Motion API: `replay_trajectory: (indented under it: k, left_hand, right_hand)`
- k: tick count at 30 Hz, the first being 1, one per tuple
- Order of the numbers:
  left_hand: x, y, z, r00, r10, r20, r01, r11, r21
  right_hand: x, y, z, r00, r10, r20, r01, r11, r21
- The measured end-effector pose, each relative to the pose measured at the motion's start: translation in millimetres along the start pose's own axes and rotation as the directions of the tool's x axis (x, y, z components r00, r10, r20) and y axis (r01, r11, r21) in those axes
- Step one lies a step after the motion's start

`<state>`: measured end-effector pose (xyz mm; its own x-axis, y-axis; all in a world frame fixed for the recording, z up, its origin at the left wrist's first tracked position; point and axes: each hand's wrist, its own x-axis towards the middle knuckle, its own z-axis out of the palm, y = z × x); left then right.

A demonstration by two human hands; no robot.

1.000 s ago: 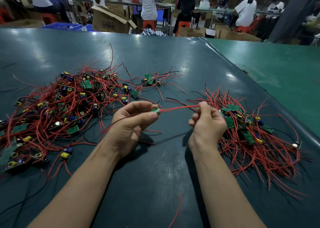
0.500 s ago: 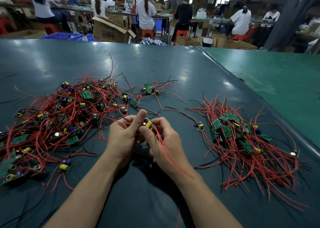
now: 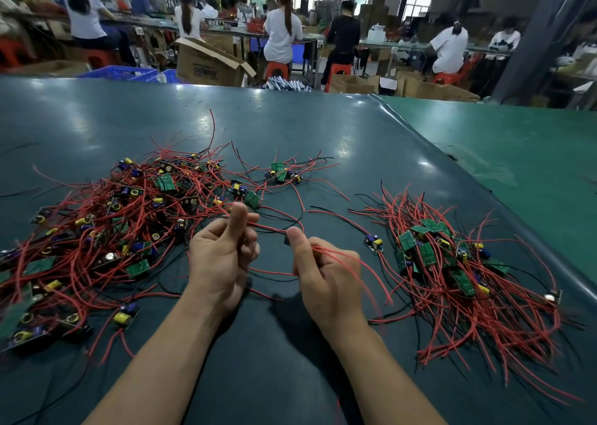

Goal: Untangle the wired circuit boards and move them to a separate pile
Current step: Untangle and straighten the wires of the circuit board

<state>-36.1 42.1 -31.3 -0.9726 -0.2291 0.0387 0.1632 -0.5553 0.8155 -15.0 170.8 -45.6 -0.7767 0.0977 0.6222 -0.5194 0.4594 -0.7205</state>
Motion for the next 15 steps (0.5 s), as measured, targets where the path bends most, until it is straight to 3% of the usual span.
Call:
replay_trajectory:
  k: [4, 11, 13, 15]
  left_hand:
    - [2.0, 2.3, 1.1, 0.997, -0.010, -0.079, 0.006, 0.998, -0.057]
    - [7.5, 2.0, -1.8, 0.985, 0.044, -0.168, -0.057, 0.996, -0.070]
    - [9.1, 3.7, -5.9, 0.973, 0.061, -0.224, -0.085, 0.991, -0.099]
    - [10.6, 5.9, -10.1, 0.956, 0.091, -0.279, -0.122, 0.988, -0.095]
  right_hand:
    - [-1.2, -2.3, 0.9, 0.998, -0.059, -0.031, 0.057, 0.997, -0.050]
    - [1.6, -0.9, -1.5, 0.972, 0.200, -0.123, -0.169, 0.960, 0.225]
    - [5.0, 0.0, -3.8, 0.932, 0.311, -0.184, -0.240, 0.914, 0.328]
    - [13.4, 2.4, -12.6, 0.823, 0.485, -0.296, -0.299, 0.812, 0.501]
